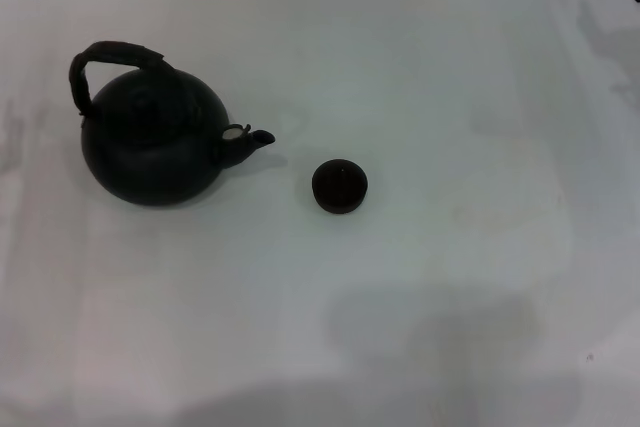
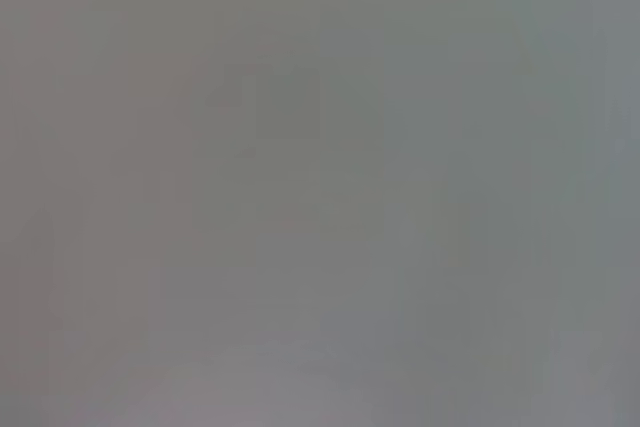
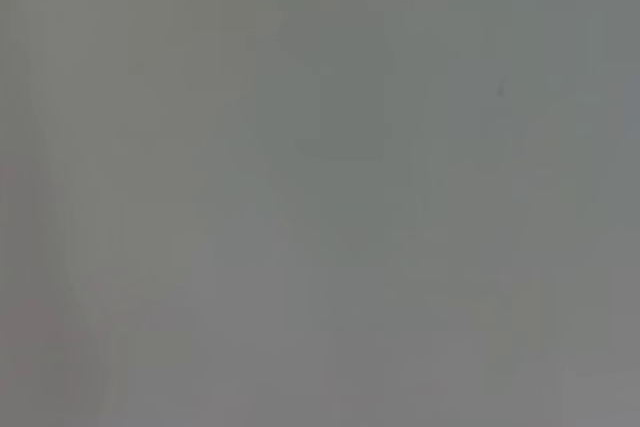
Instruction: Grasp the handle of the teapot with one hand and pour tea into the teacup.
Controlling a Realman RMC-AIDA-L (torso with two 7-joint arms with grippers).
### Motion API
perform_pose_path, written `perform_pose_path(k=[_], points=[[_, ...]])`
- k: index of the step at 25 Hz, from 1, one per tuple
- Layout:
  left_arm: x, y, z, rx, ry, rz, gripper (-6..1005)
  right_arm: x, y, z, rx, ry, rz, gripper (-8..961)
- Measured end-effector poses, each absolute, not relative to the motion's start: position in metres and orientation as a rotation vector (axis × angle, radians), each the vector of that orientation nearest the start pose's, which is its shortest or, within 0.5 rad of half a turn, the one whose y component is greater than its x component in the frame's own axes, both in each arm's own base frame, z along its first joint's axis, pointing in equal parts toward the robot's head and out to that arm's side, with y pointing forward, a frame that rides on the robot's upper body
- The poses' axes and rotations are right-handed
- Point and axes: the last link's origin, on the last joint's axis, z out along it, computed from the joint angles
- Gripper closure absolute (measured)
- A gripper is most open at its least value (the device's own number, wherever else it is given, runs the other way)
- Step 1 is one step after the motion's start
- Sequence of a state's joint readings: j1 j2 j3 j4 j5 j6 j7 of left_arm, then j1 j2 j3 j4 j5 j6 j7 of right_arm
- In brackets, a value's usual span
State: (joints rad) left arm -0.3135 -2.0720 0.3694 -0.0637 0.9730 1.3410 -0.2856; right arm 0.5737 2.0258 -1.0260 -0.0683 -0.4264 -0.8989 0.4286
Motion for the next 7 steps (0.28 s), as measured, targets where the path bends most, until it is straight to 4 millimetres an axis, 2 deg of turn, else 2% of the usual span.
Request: perform_pose_path(k=[7], points=[[-0.3874, 0.2743, 0.0117, -1.448, -0.723, -0.693, 401, 0.3479, 0.3859, 0.0216, -1.591, 0.74, 0.601, 116]])
